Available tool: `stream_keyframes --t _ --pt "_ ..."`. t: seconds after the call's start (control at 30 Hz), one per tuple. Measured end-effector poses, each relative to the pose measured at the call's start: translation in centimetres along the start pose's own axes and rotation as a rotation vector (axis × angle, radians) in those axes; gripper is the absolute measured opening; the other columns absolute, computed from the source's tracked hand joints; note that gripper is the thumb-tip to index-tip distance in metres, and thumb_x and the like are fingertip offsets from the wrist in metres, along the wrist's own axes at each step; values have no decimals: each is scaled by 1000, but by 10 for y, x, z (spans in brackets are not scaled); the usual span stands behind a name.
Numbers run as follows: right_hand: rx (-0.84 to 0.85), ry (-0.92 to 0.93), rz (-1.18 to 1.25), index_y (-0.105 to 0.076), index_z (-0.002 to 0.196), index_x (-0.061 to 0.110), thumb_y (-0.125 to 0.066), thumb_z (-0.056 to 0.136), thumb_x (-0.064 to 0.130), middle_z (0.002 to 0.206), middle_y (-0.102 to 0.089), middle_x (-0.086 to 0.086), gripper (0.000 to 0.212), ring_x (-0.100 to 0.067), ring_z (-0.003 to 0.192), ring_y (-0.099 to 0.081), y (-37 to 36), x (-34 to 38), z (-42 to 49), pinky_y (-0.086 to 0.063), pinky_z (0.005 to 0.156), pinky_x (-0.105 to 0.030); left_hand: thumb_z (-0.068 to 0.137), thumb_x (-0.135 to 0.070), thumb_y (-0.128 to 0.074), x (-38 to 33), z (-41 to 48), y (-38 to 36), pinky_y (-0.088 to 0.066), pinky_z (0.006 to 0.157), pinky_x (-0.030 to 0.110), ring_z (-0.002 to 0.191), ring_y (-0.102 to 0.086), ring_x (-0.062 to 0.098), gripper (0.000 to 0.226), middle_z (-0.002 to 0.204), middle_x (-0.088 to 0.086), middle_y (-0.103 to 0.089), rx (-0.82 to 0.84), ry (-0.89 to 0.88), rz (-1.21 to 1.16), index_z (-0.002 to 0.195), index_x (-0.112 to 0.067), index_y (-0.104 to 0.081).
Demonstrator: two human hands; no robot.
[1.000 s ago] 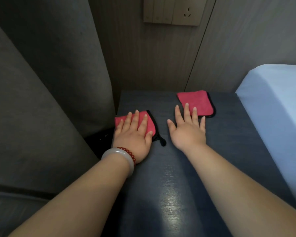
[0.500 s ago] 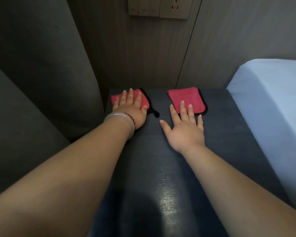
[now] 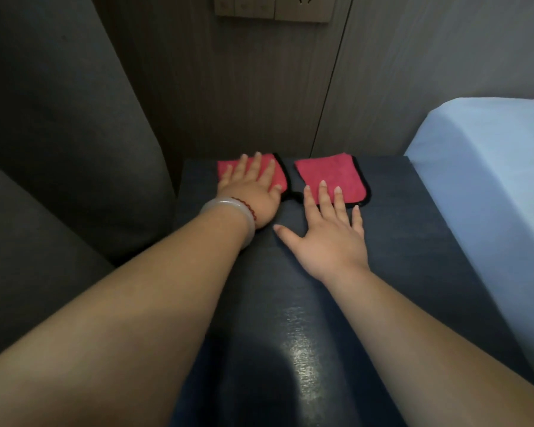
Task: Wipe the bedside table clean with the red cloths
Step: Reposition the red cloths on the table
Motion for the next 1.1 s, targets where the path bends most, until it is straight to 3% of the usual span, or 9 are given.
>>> stream_keyframes --t 0.2,0.37,0.47,0.57,0.67,0.77,0.87,1.0,1.1 --pt "-47 -25 65 11 155 17 -22 73 91 164 9 6 115 -10 148 15 1 -3 0 3 121 -43 100 -52 -20 7 1 2 3 119 41 149 8 20 61 164 -3 9 -8 -135 14 155 -34 -1" --pt "-48 -21 70 11 155 17 -21 73 91 164 9 6 115 -11 149 14 2 -2 -1 3 121 -44 100 -54 -19 70 12 11 -1 120 43 150 7 21 61 163 -2 9 39 23 32 155 -35 2" --pt "-53 -22 68 11 155 17 -21 73 91 164 8 6 115 -12 149 13 2 -2 0 3 121 -44 100 -53 -17 58 6 10 -1 120 45 149 8 23 62 163 0 11 27 72 34 155 -32 3" --pt "-56 -16 68 11 155 17 -21 72 91 164 9 6 115 -11 149 14 2 -2 1 2 121 -44 100 -52 -19 15 -21 -2 4 119 43 149 9 21 61 163 -3 11 -23 -88 36 155 -33 2" --pt "-58 -18 69 11 155 17 -21 73 91 164 9 6 114 -10 148 15 2 -1 0 3 121 -44 101 -53 -22 29 -27 1 4 118 39 149 8 18 59 163 -5 10 -7 -187 28 154 -38 0" --pt "-48 -17 61 11 155 18 -19 74 91 164 9 7 114 -12 149 15 2 -1 0 3 121 -44 100 -54 -20 70 -10 10 2 119 41 149 9 20 60 163 -3 12 71 -31 24 153 -38 3" --pt "-50 -16 55 11 155 18 -19 74 91 164 9 6 114 -12 149 15 3 0 0 4 121 -44 100 -53 -18 64 -8 6 1 119 45 149 11 23 61 163 -2 14 54 83 37 154 -35 3" --pt "-57 -14 55 10 155 17 -20 73 92 164 9 6 115 -12 149 15 2 -1 0 3 121 -45 99 -53 -18 16 -28 -4 7 118 45 149 13 21 60 163 -4 14 8 -65 18 154 -38 3" --pt "-65 -19 50 9 155 17 -22 73 91 164 8 6 115 -12 149 14 2 -2 1 3 121 -44 100 -54 -21 20 -26 -2 6 118 42 149 11 19 59 163 -5 12 3 -148 24 153 -42 1"
Point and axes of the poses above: each hand's wrist, its own z-axis towards the middle knuckle, its own y-axis out of the back of the hand, x = y × z, the point moved 6 cm from there along z, towards the middle knuckle
